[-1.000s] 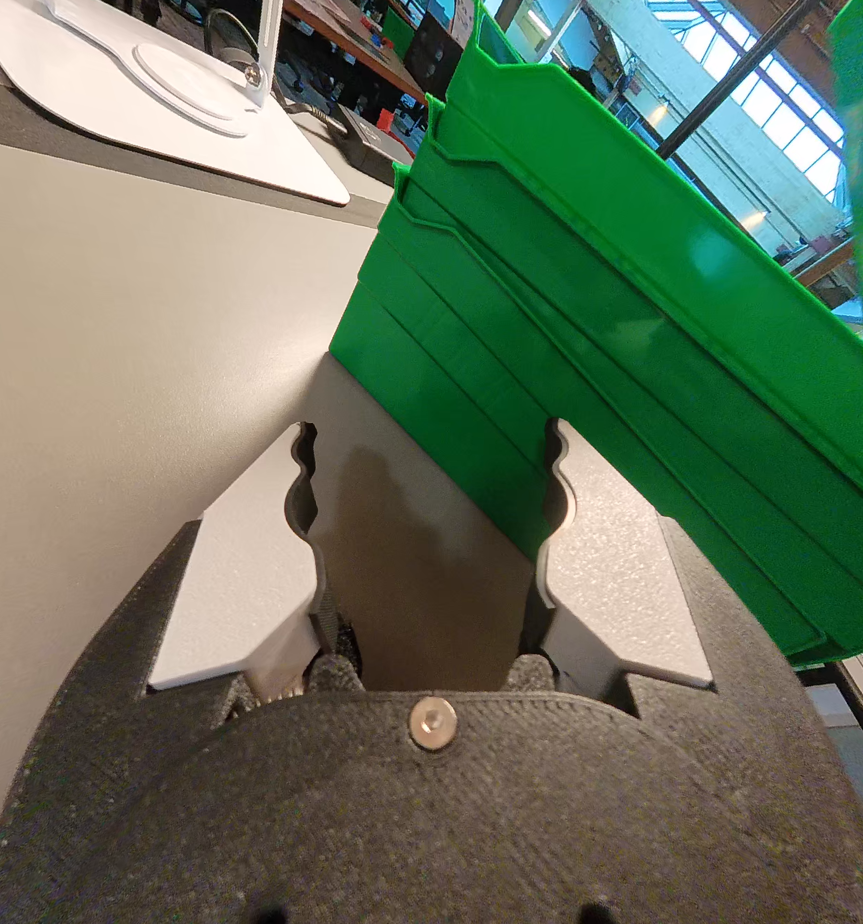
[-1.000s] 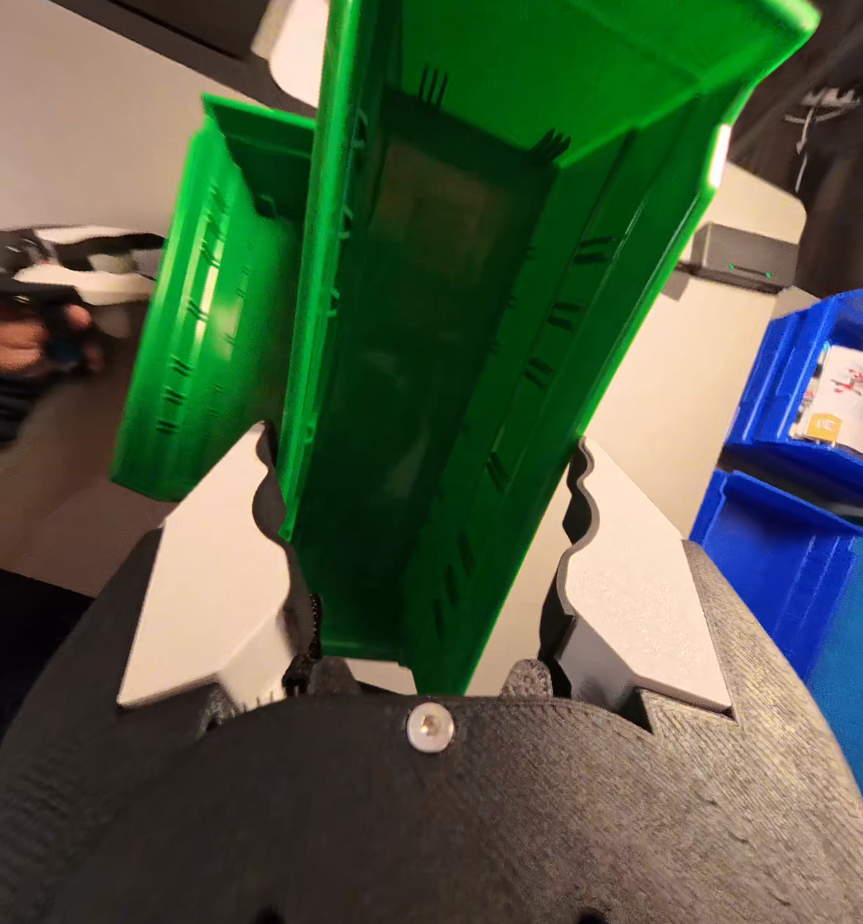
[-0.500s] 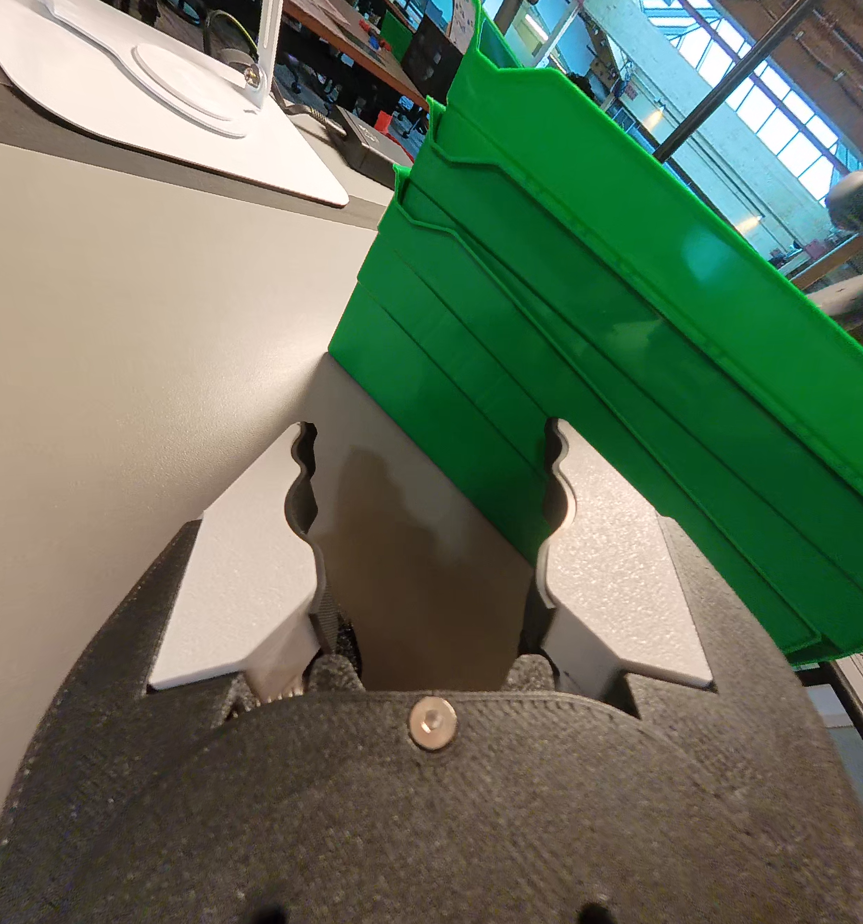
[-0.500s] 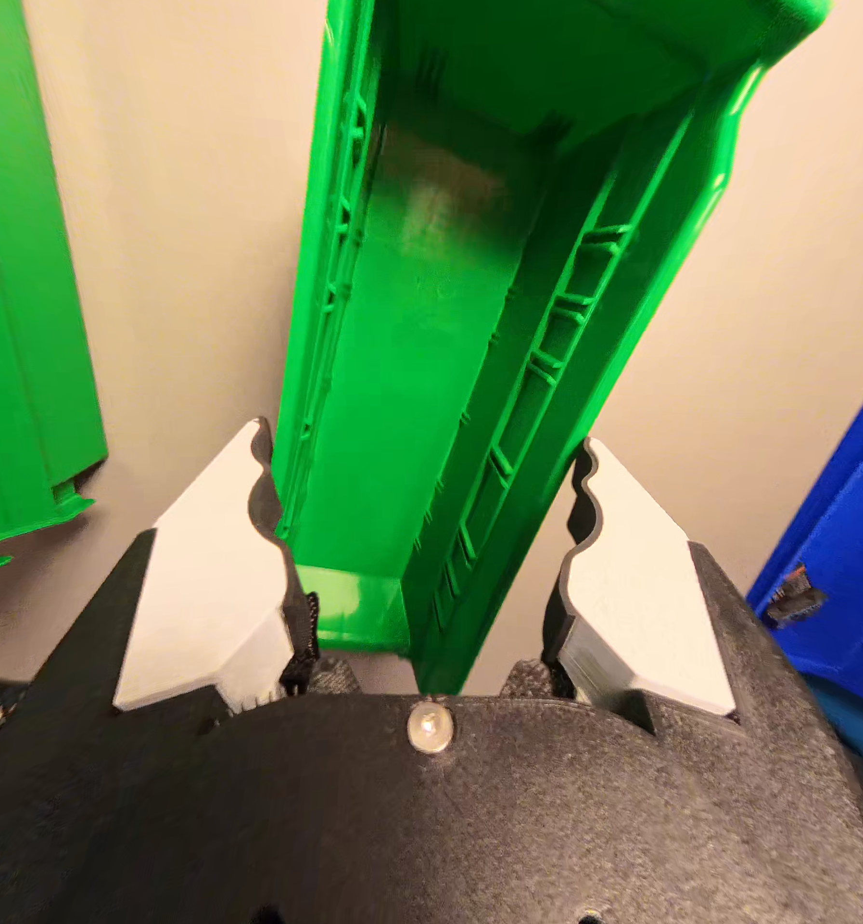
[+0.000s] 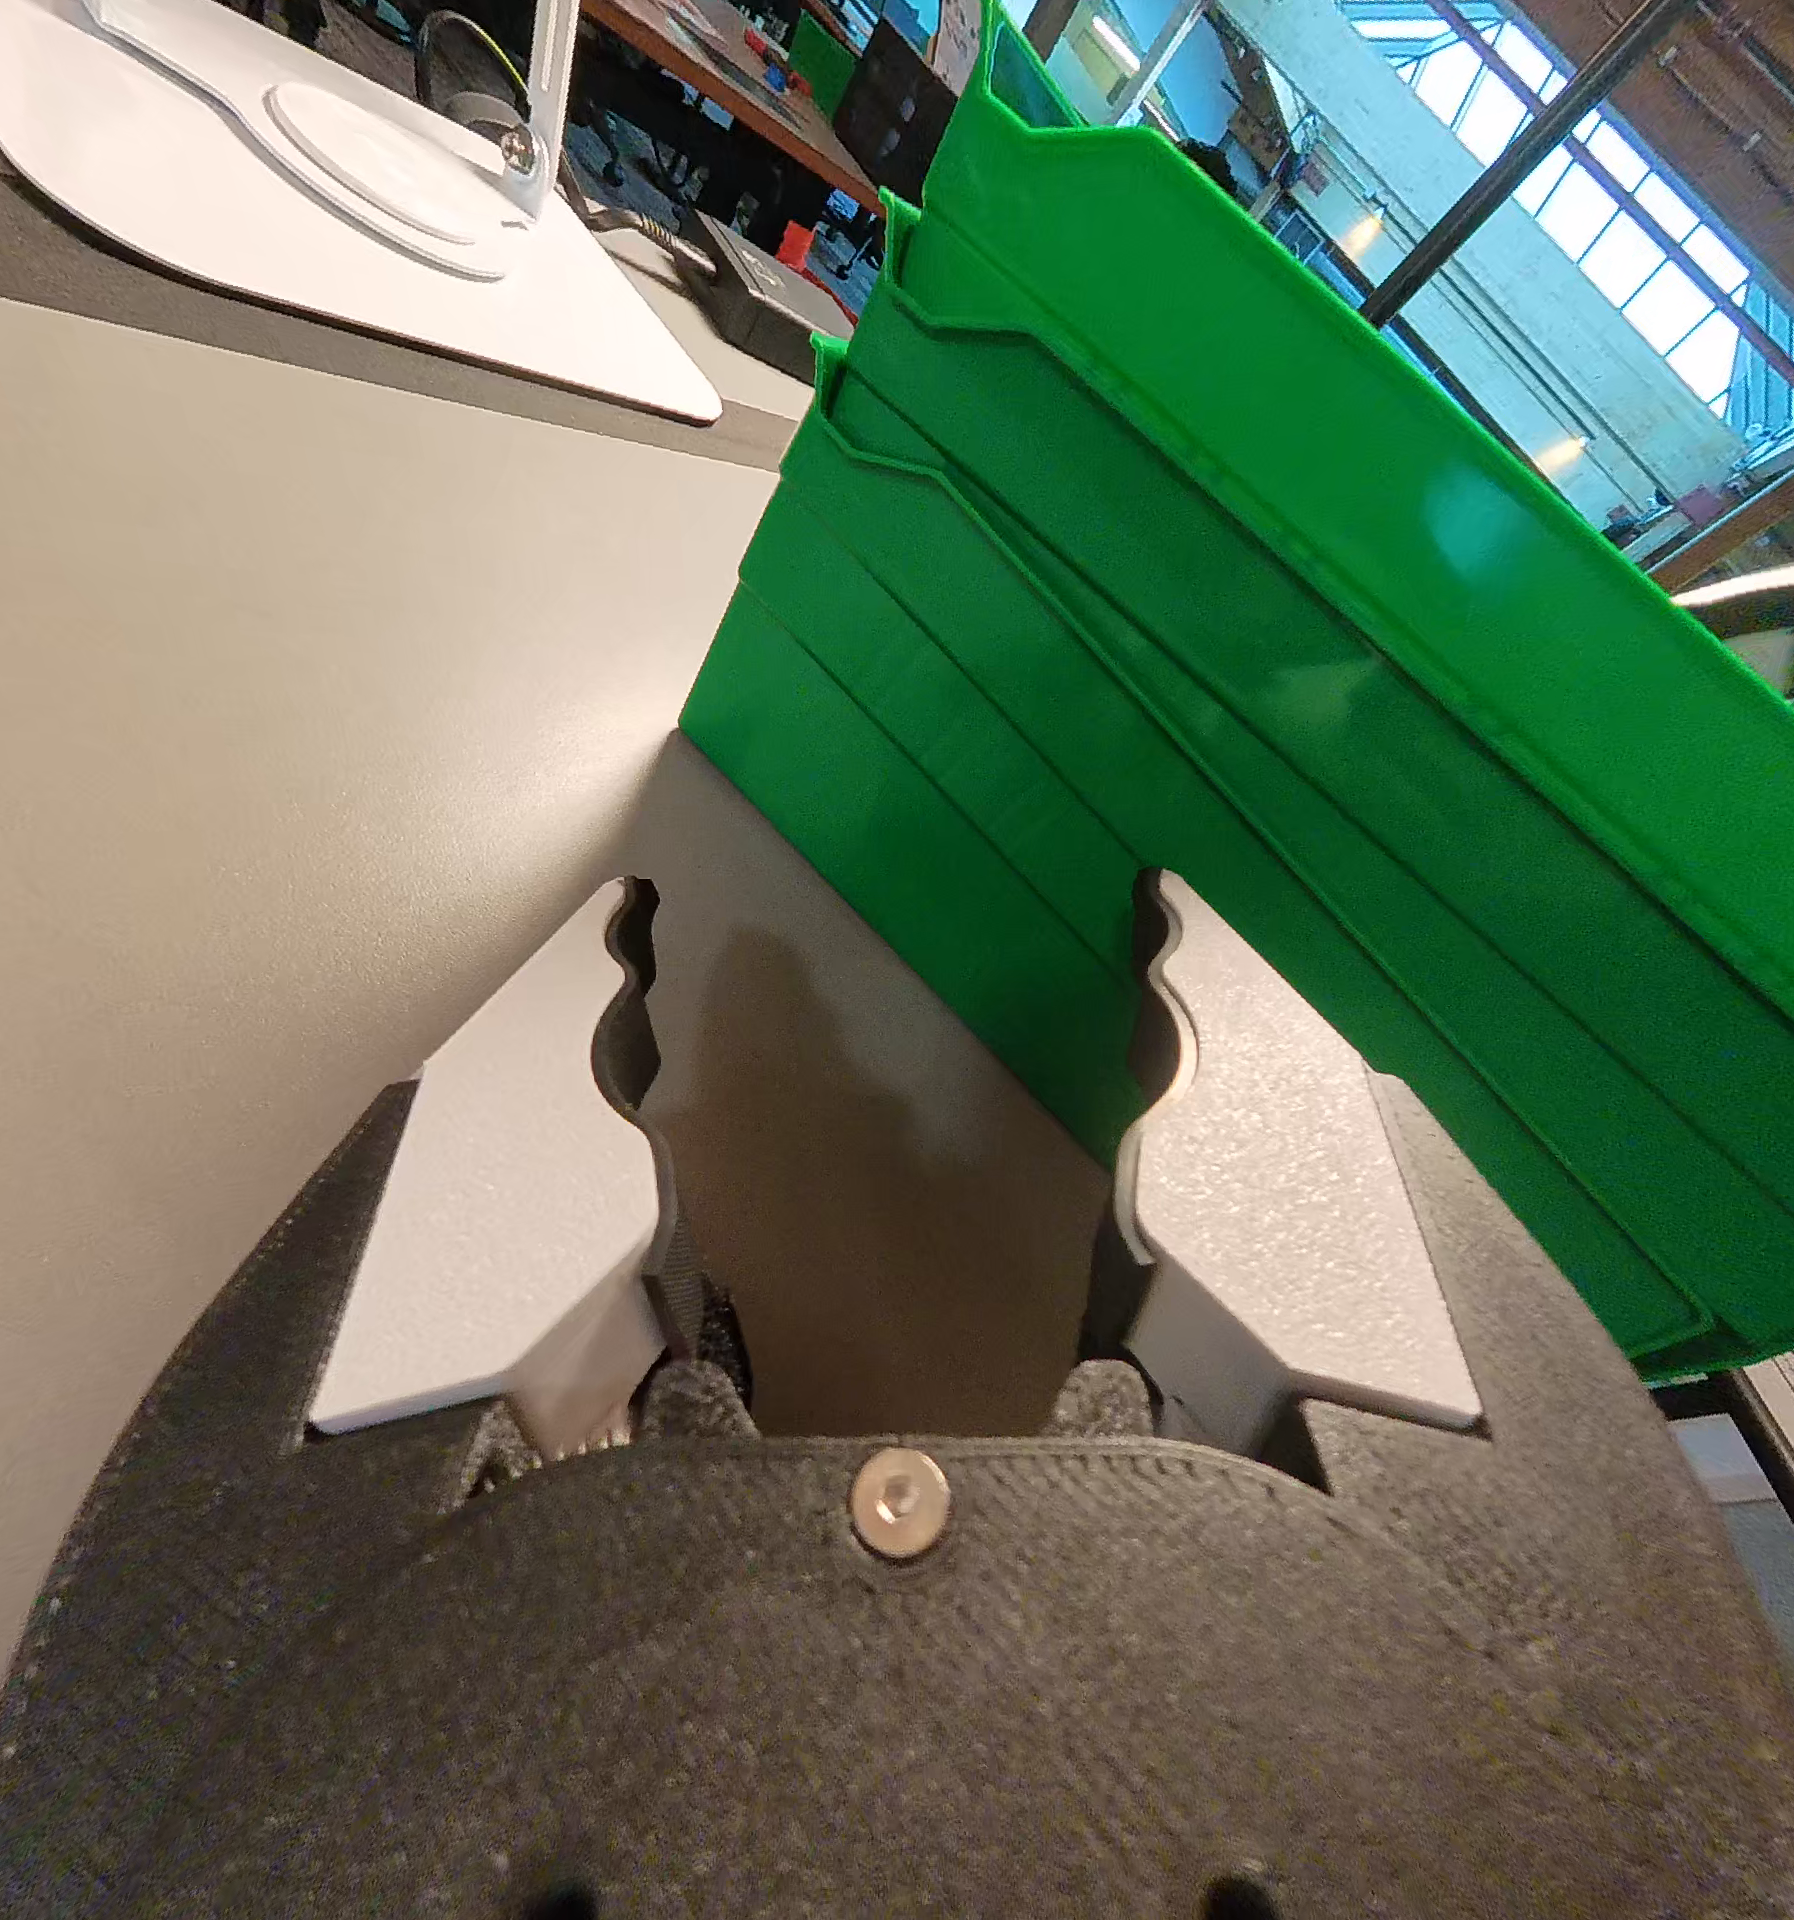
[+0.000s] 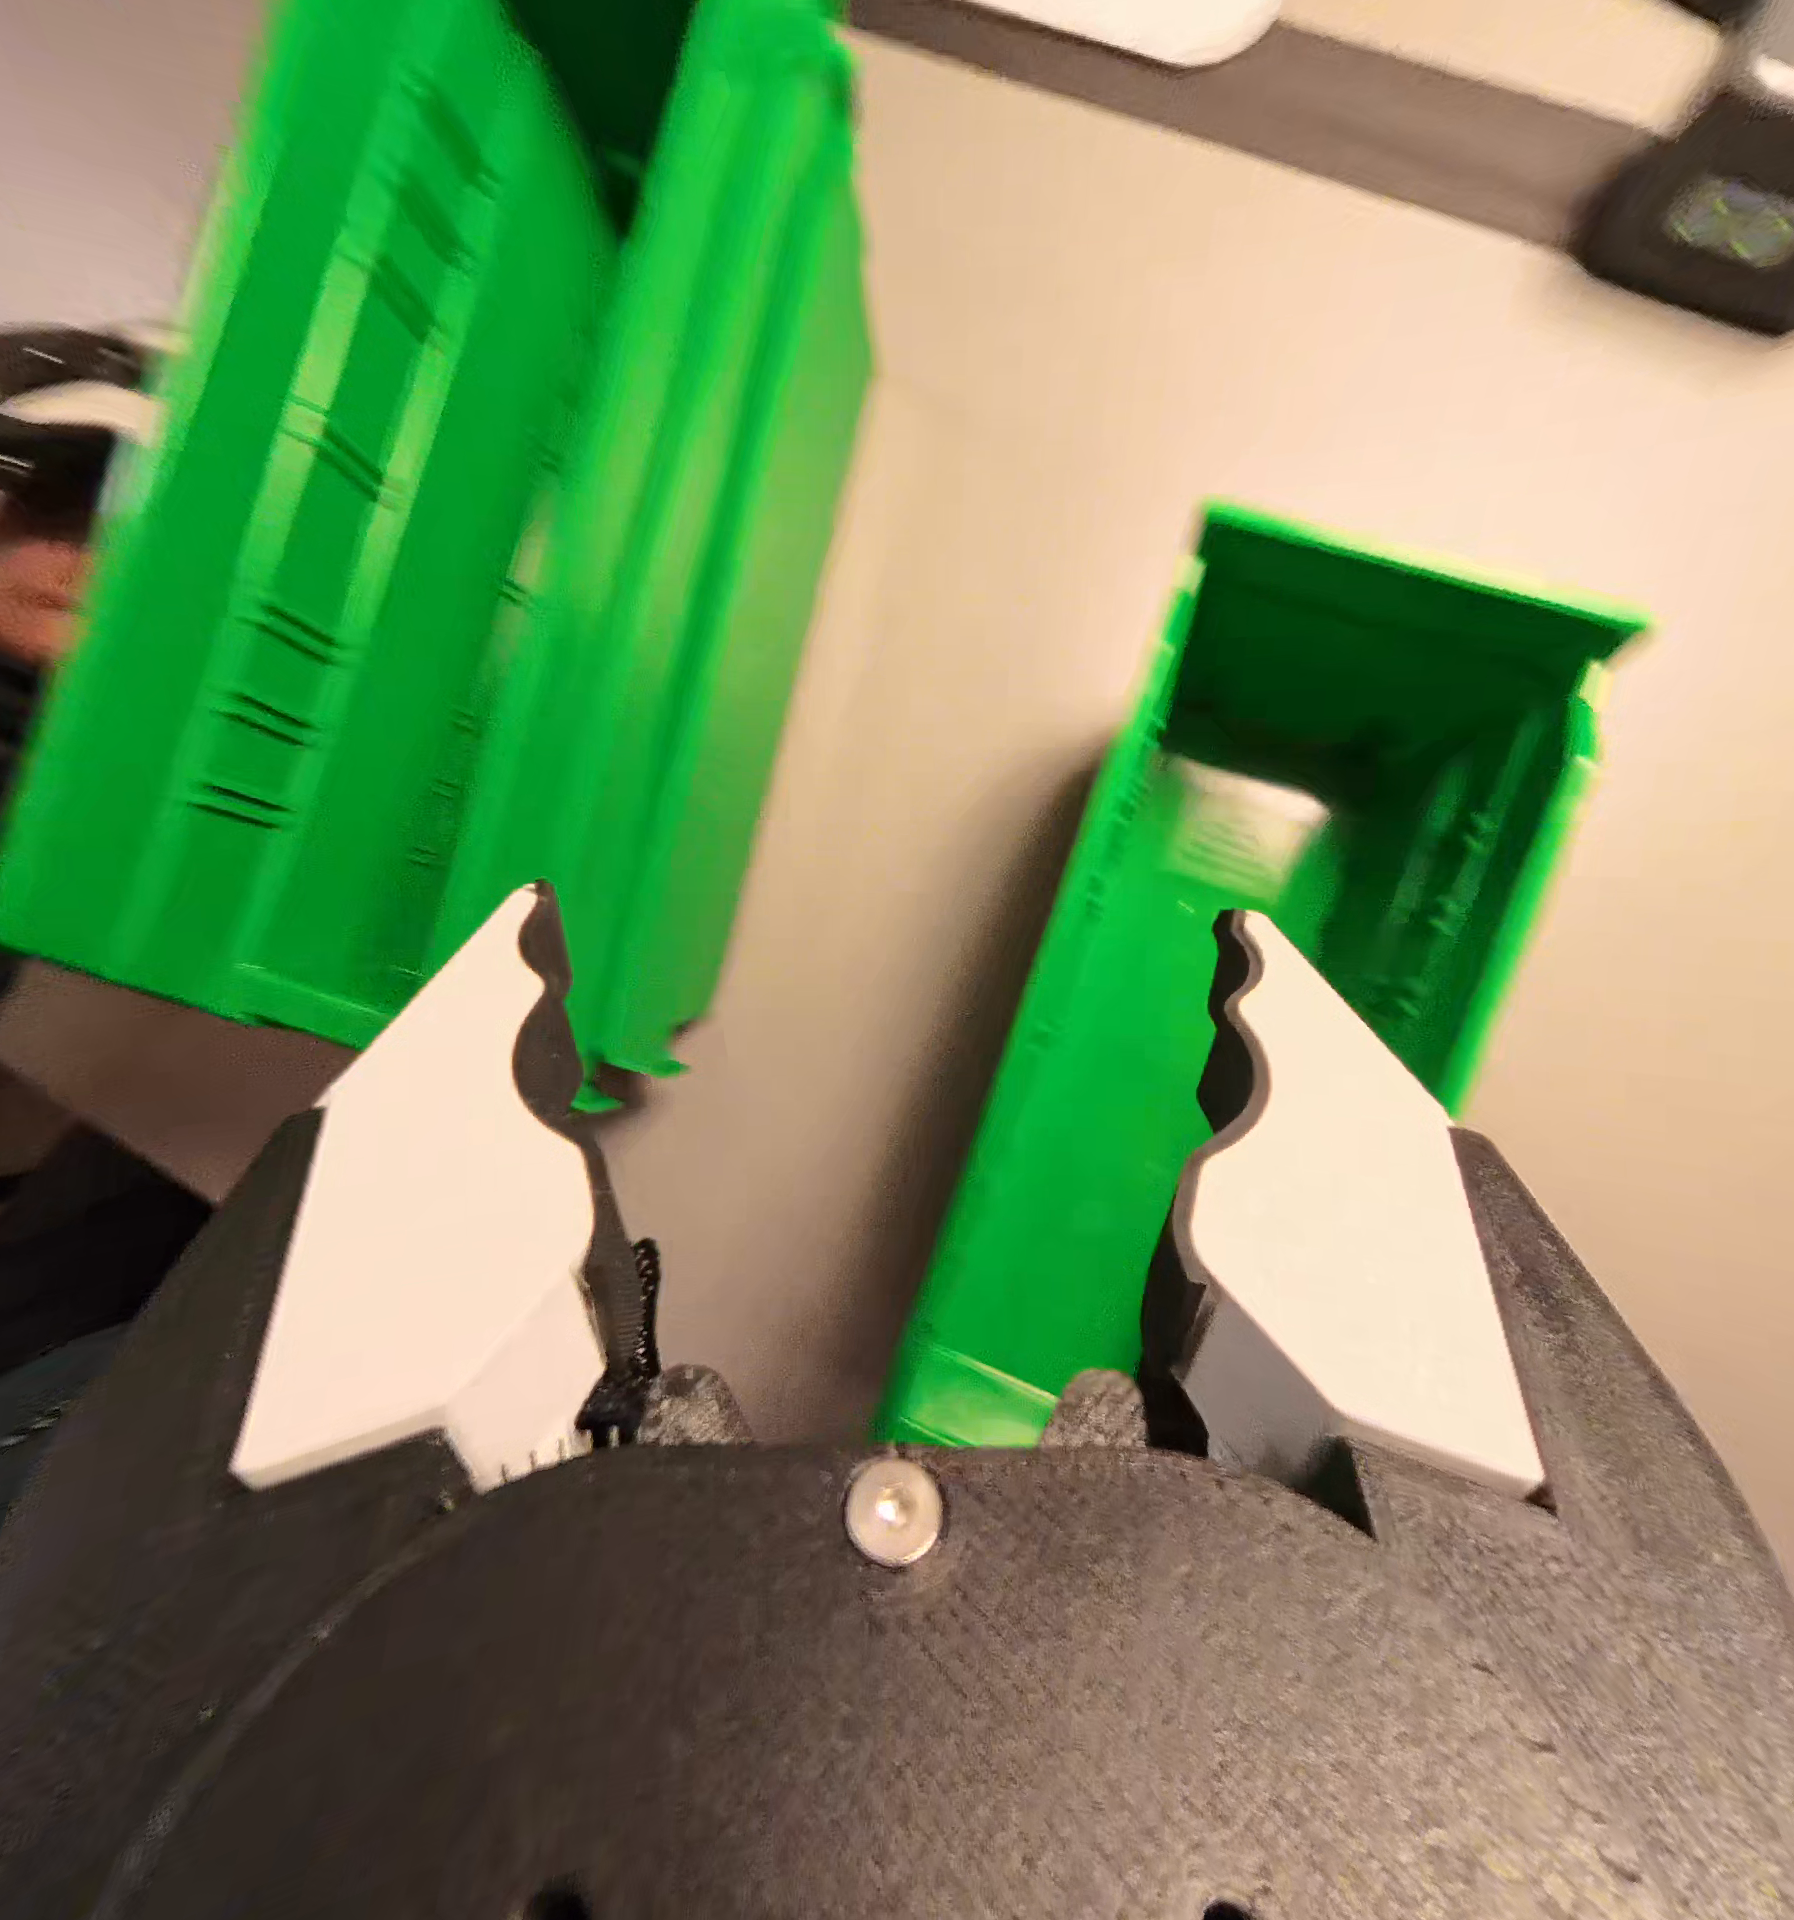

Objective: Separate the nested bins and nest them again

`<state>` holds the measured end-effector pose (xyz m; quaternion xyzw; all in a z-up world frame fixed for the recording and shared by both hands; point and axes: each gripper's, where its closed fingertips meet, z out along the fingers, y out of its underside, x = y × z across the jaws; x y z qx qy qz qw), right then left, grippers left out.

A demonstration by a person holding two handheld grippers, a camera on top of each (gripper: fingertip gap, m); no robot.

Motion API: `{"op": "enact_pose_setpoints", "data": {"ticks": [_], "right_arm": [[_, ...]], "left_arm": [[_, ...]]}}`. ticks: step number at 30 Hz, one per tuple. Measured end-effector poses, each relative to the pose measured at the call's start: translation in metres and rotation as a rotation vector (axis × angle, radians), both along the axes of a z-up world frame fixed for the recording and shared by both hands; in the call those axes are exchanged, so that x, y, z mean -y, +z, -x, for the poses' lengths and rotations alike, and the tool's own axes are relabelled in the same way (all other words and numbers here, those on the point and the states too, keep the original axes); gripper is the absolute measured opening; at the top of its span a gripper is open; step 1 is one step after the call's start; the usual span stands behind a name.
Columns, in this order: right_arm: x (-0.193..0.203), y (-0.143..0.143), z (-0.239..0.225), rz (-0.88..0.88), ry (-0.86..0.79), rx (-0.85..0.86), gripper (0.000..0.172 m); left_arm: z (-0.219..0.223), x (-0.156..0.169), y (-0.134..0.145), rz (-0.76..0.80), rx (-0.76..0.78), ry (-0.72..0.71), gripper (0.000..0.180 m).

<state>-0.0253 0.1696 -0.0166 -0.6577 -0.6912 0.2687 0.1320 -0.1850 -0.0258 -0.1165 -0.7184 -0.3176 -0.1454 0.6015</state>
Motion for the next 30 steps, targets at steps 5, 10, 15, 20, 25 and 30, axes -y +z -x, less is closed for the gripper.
{"op": "enact_pose_setpoints", "data": {"ticks": [5,10,15,20,25,30], "right_arm": [[0.069,0.033,0.043,0.034,0.08,-0.104,0.134],[0.109,0.017,0.076,-0.112,0.154,0.016,0.151],[0.113,-0.001,0.095,-0.272,0.17,0.13,0.158],[0.106,-0.02,0.098,-0.34,0.164,0.246,0.156],[0.113,-0.025,0.095,-0.317,0.156,0.284,0.132],[0.113,-0.025,0.095,-0.318,0.15,0.283,0.126]], "left_arm": [[-0.001,0.0,0.0,0.005,-0.007,-0.003,0.092],[-0.003,-0.001,0.0,0.008,-0.011,-0.008,0.092],[-0.005,-0.002,-0.001,0.019,-0.024,-0.02,0.092],[-0.009,-0.003,-0.002,0.037,-0.043,-0.033,0.093],[-0.008,-0.003,-0.001,0.032,-0.035,-0.032,0.093],[-0.008,-0.003,-0.001,0.031,-0.035,-0.03,0.093]]}}
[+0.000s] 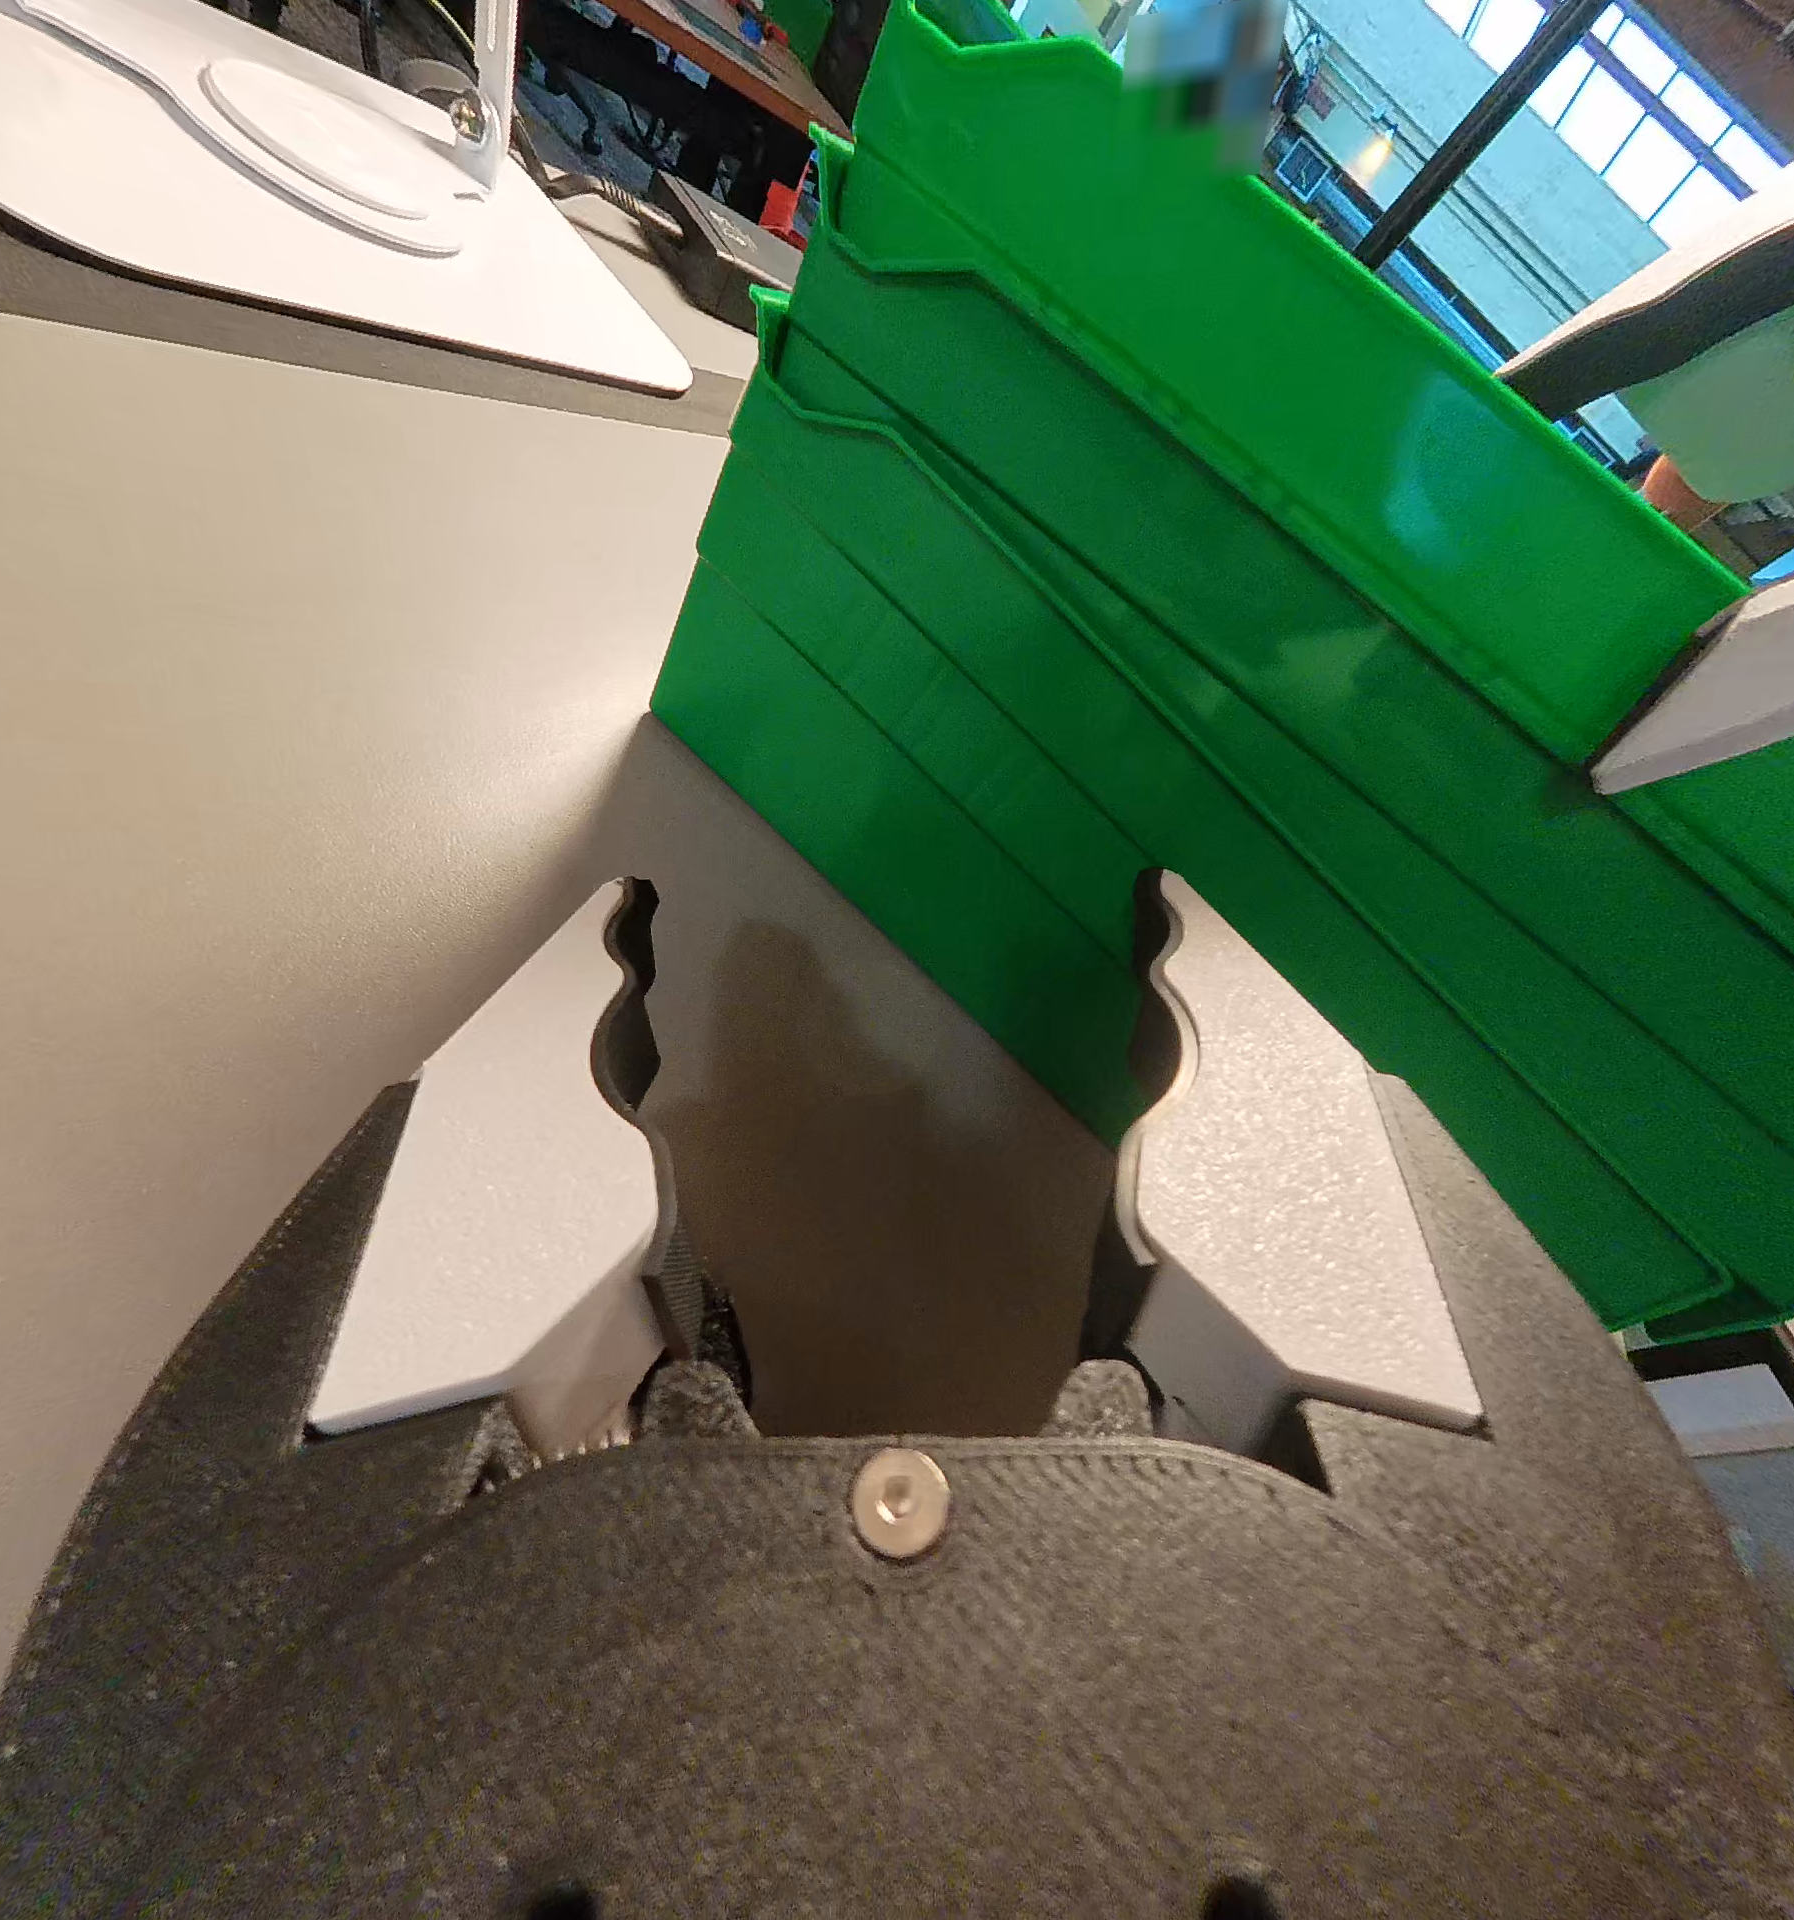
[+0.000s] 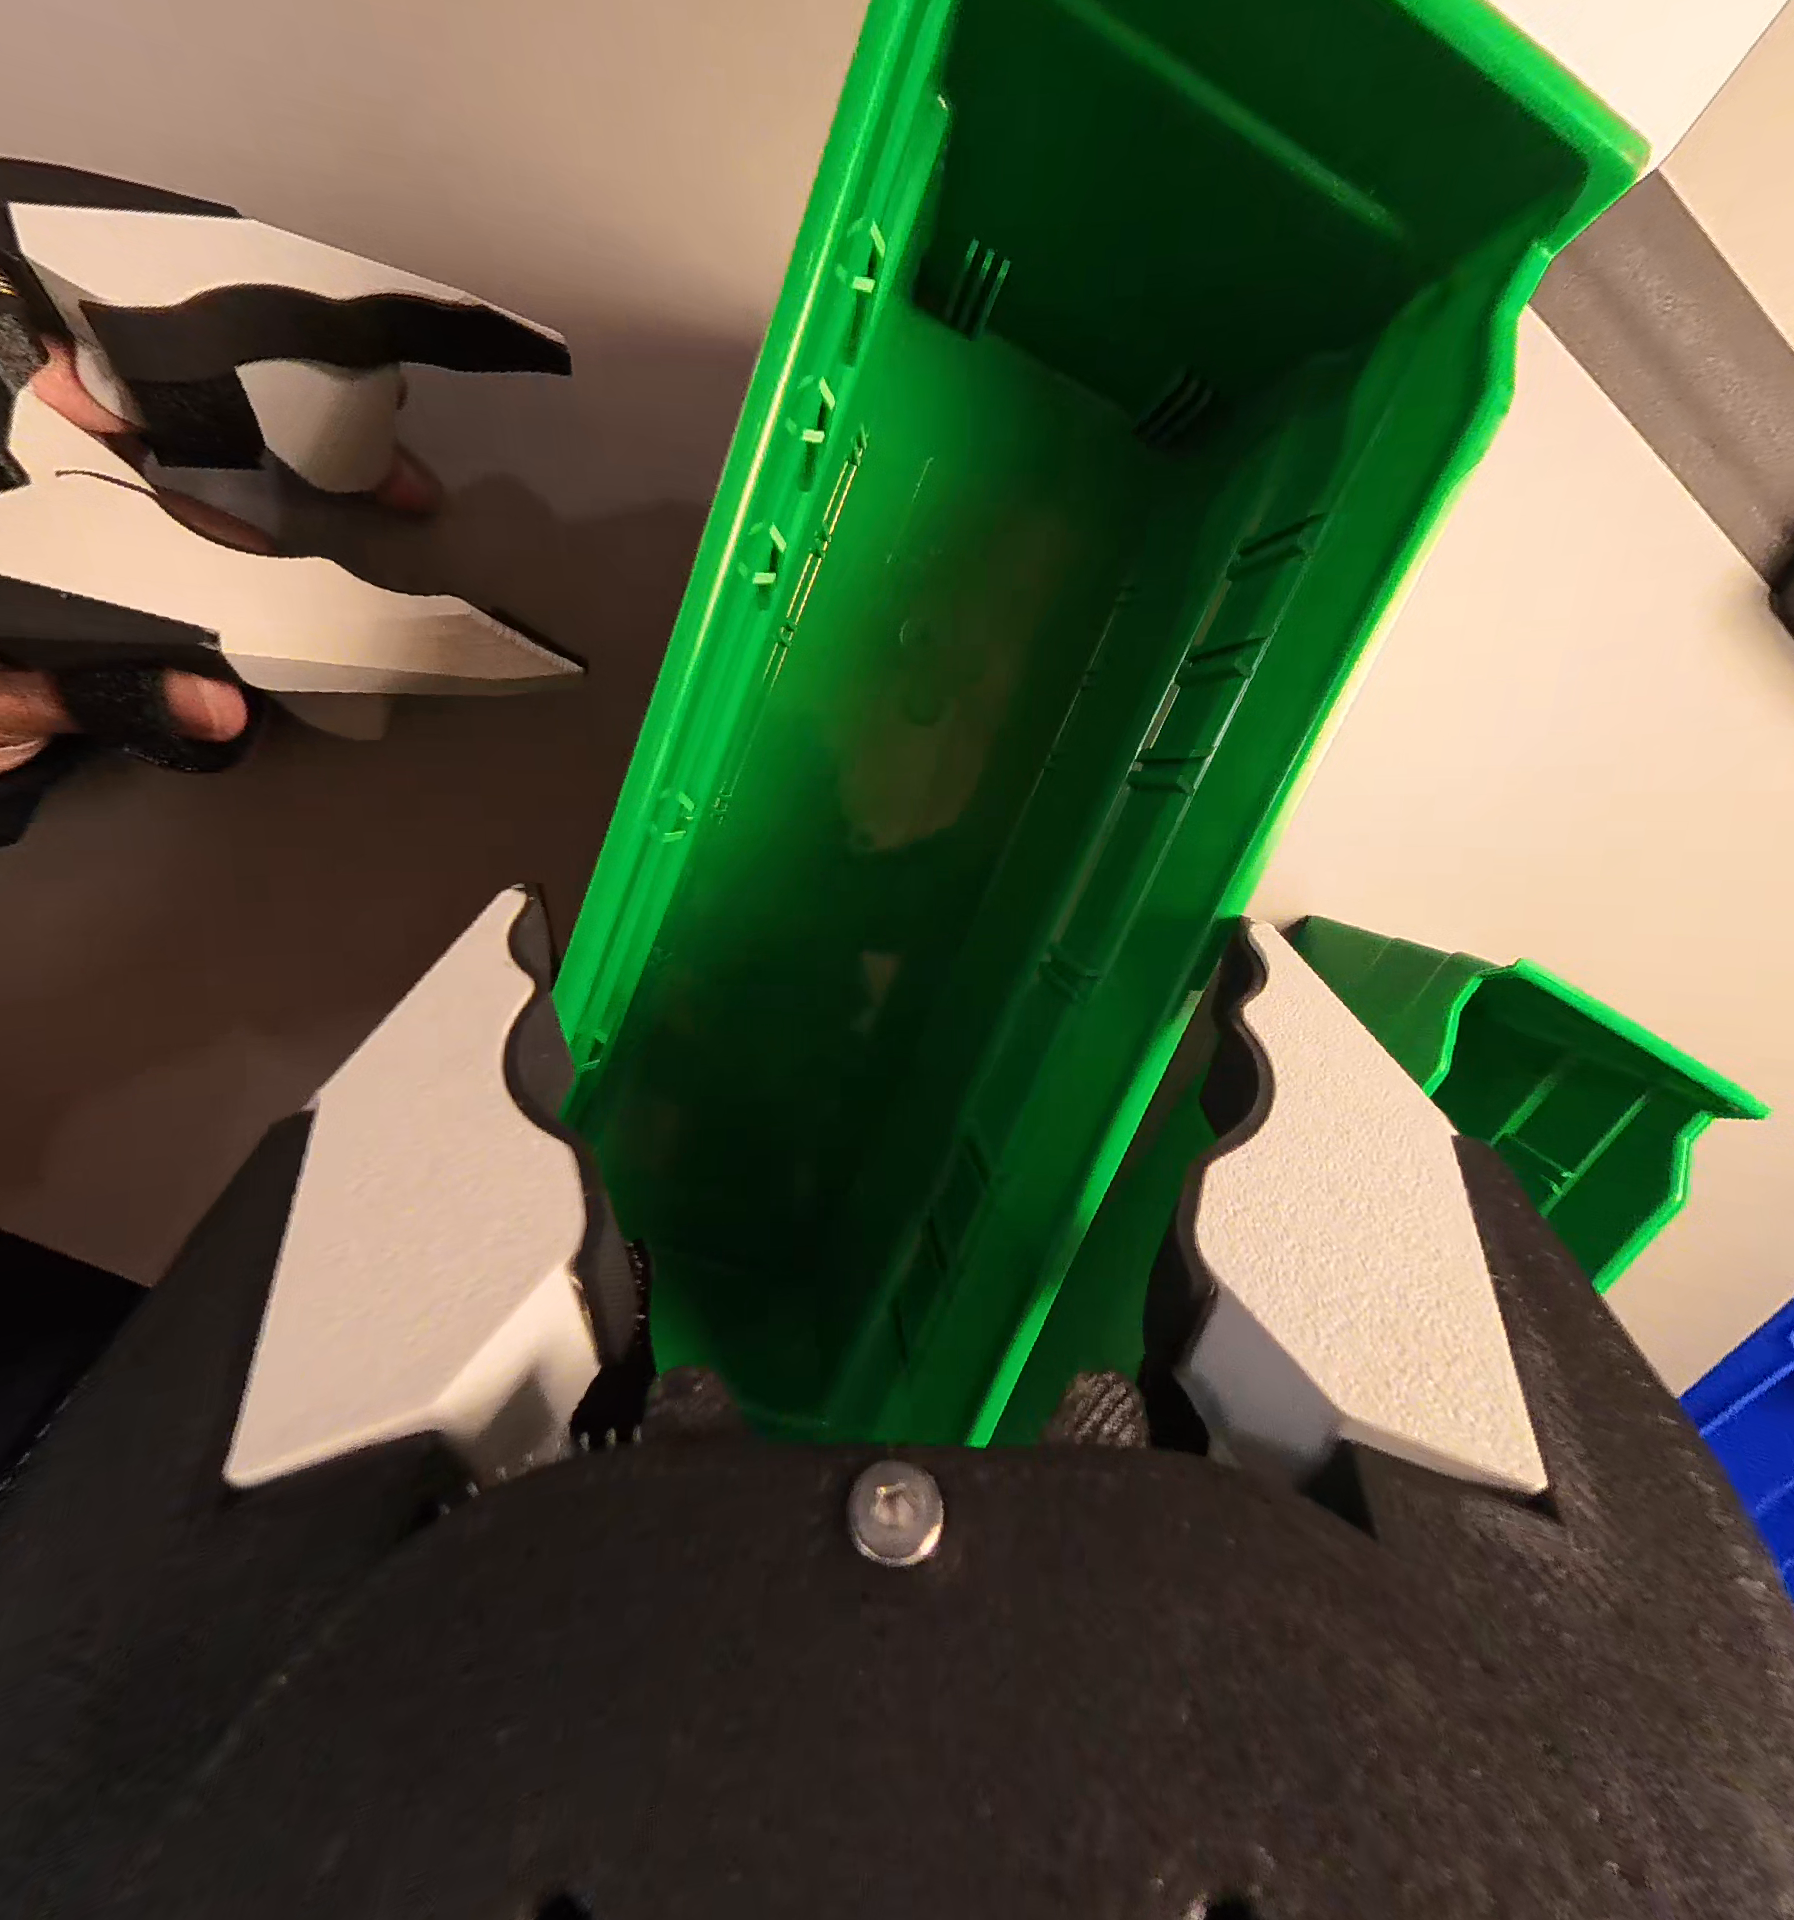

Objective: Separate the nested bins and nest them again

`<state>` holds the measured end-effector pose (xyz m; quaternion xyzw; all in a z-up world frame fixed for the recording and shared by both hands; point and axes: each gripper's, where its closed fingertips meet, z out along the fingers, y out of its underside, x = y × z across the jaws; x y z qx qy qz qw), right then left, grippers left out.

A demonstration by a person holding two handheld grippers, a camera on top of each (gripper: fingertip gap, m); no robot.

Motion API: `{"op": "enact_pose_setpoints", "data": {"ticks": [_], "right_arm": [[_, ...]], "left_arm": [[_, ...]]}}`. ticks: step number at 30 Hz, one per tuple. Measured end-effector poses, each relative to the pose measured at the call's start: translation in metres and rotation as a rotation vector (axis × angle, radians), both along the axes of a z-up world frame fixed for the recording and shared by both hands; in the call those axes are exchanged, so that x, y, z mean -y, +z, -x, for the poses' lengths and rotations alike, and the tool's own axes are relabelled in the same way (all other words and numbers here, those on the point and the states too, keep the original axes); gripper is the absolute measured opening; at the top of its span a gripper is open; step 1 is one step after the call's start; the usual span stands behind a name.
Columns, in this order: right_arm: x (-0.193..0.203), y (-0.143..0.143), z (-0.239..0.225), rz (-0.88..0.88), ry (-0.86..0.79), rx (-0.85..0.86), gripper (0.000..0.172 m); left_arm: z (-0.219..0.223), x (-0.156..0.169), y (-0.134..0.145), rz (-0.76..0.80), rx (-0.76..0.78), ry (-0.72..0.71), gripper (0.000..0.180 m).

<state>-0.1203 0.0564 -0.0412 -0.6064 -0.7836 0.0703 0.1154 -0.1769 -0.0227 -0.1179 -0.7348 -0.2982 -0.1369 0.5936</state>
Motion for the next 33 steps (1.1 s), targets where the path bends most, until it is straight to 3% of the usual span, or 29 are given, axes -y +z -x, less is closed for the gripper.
{"op": "enact_pose_setpoints", "data": {"ticks": [12,33], "right_arm": [[0.002,0.005,0.002,0.0,0.0,-0.037,0.11],[-0.002,0.051,0.002,0.06,-0.005,-0.143,0.108]], "left_arm": [[0.0,-0.001,0.0,0.002,-0.001,-0.002,0.093],[0.0,-0.001,0.0,0.003,-0.003,-0.001,0.093]]}}
